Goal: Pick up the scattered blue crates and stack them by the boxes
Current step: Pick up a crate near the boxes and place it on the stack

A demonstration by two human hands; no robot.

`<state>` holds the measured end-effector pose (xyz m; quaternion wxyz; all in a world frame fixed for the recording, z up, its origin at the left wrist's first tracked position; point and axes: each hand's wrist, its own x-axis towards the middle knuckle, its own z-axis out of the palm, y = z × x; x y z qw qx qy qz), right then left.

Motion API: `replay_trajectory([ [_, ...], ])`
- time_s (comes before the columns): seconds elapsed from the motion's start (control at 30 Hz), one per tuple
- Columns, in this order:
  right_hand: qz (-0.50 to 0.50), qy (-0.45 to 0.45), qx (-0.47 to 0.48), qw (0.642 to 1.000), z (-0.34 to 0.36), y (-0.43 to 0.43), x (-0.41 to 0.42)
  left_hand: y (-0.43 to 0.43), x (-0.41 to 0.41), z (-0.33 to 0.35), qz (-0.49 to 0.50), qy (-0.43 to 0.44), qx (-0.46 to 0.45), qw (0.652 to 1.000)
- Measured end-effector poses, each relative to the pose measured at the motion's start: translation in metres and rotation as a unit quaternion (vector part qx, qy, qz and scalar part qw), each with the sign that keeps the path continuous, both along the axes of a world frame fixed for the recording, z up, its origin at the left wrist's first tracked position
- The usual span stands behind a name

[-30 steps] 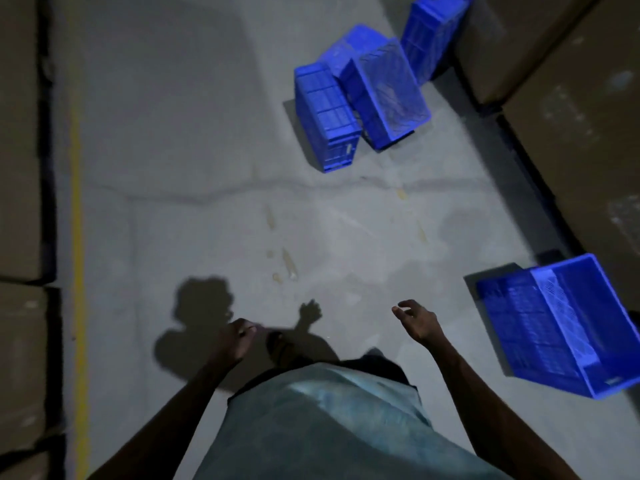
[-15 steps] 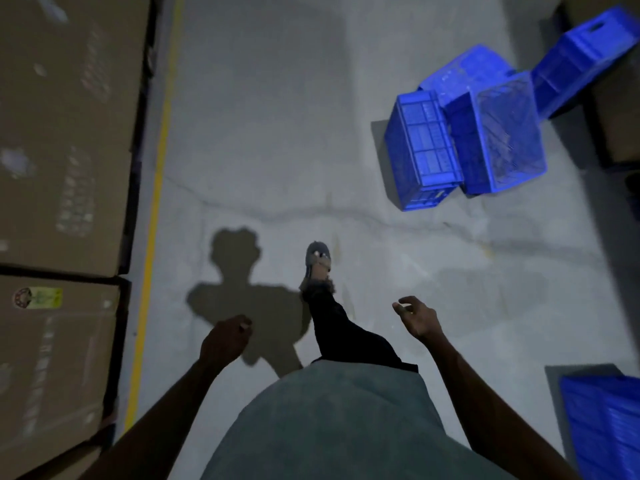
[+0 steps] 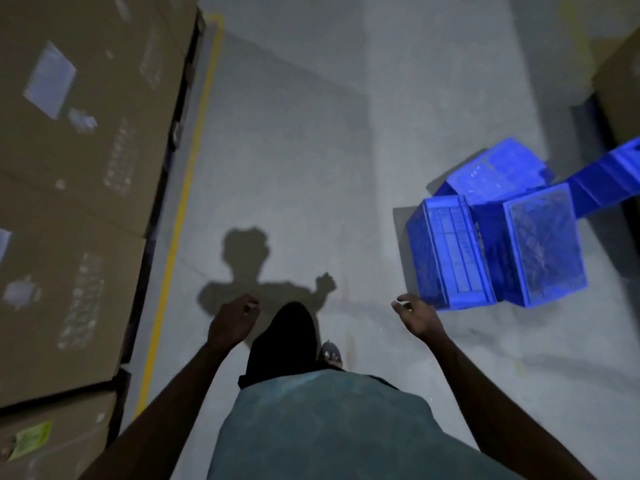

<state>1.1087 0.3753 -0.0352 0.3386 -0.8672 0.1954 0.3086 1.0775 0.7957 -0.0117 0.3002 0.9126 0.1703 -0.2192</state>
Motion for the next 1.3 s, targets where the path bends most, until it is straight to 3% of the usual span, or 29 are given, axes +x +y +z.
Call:
replay_trajectory([
  [0.27, 0.005, -0.003, -0.032, 0.999, -0.014, -0.017, 0.189, 0.01, 0.222, -0.037, -0.063, 0.03, -0.012, 0.998],
  [0.37, -0.035, -0.022, -0.055, 0.998, -0.014, -0.026, 0.246, 0.013, 0.315, -0.037, -0.078, 0.021, -0.022, 0.996],
  [0.47, -0.079, 0.022, -0.077, 0.994, -0.003, -0.035, 0.306, 0.006, 0.414, -0.031, -0.105, 0.048, -0.013, 0.993],
  [0.57, -0.125, 0.005, -0.083, 0.989, -0.003, -0.045, 0.367, -0.009, 0.512, -0.027, -0.173, 0.048, -0.001, 0.984],
  [0.93, -0.271, 0.011, -0.055, 0.961, -0.041, -0.089, 0.571, -0.135, 0.816, -0.014, -0.268, 0.065, -0.013, 0.961],
  [1.13, -0.278, 0.0, -0.009, 0.96, -0.045, -0.149, 0.703, -0.207, 0.981, -0.007, -0.26, 0.023, 0.045, 0.964],
  [1.3, -0.324, 0.004, 0.0, 0.946, -0.028, -0.22, 0.832, -0.31, 1.139, 0.018, -0.288, -0.035, 0.015, 0.957],
])
